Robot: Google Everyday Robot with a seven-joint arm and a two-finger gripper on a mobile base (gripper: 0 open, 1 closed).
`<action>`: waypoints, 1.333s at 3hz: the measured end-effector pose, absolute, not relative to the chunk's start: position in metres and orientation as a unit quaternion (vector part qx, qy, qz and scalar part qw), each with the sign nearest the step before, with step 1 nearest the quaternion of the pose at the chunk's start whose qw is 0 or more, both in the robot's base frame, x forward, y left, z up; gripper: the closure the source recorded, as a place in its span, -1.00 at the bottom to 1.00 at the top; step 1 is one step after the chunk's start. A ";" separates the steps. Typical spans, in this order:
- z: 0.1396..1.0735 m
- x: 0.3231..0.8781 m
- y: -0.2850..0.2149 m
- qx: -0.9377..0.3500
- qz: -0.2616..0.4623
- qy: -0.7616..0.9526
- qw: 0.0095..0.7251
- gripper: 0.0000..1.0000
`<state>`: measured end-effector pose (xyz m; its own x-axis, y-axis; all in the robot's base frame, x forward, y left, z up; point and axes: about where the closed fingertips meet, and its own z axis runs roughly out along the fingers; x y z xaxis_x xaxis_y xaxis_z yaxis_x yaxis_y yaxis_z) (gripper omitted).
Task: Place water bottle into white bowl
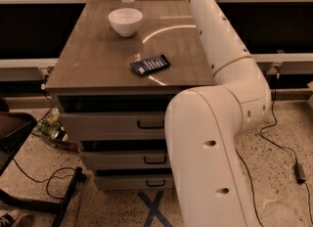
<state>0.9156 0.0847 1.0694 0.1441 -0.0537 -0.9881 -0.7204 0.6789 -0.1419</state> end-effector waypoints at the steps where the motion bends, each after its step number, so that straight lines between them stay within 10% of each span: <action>1: 1.063 0.902 0.091 -0.323 0.251 0.608 0.680 1.00; 4: 1.023 0.876 0.112 -0.331 0.277 0.616 0.658 1.00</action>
Offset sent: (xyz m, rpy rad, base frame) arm -0.0698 0.0211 -0.0406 -0.0199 0.0435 0.0526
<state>0.8761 0.1115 1.0234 0.0864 -0.0436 -0.9953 -0.7732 0.6270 -0.0945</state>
